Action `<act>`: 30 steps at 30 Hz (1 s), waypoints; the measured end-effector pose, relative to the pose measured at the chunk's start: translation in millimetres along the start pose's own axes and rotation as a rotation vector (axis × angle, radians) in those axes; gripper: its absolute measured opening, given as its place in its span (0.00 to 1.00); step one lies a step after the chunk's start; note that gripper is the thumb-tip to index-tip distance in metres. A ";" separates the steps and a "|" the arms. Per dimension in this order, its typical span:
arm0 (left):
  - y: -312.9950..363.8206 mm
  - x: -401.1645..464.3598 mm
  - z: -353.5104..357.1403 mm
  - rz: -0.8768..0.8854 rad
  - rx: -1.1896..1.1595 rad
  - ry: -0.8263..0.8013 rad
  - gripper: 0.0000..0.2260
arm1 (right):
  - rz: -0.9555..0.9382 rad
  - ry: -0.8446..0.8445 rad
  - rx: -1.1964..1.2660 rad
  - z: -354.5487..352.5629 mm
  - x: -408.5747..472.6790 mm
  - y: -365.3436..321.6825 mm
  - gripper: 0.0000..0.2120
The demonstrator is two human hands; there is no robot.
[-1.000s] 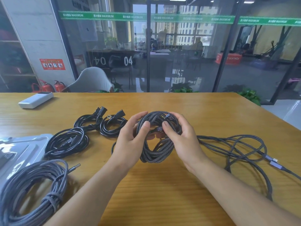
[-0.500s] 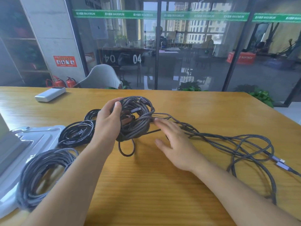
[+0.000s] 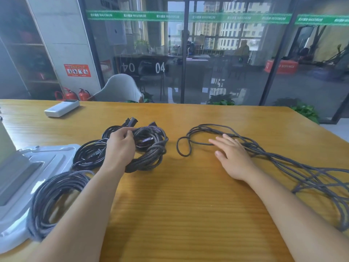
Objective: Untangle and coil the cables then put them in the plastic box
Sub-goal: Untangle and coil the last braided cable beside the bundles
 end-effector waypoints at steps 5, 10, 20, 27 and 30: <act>-6.1 -0.7 3.7 0.079 0.357 -0.135 0.15 | -0.040 -0.026 0.081 0.9 -3.5 -1.2 0.21; 15.5 -21.5 20.6 0.404 0.602 -0.198 0.25 | -0.113 -0.064 0.145 0.5 -8.1 -9.1 0.23; 9.5 -22.0 26.6 0.548 0.906 -0.416 0.33 | -0.082 0.005 0.235 -29.4 -10.7 -3.8 0.23; 31.1 -43.7 54.5 0.735 0.737 -0.315 0.30 | 0.212 0.014 0.220 -74.6 -26.5 47.3 0.24; 51.2 -68.8 88.7 0.786 0.652 -0.448 0.31 | 0.205 -0.049 0.151 -72.9 -33.4 51.5 0.25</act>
Point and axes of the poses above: each hand's wrist, its own x-axis towards the middle knuckle, its own z-axis out of the palm, y = z × x, the point moved 1 cm from there along x, towards the middle knuckle, and after that the axes turned 8 degrees about z, right-handed, at the moved point
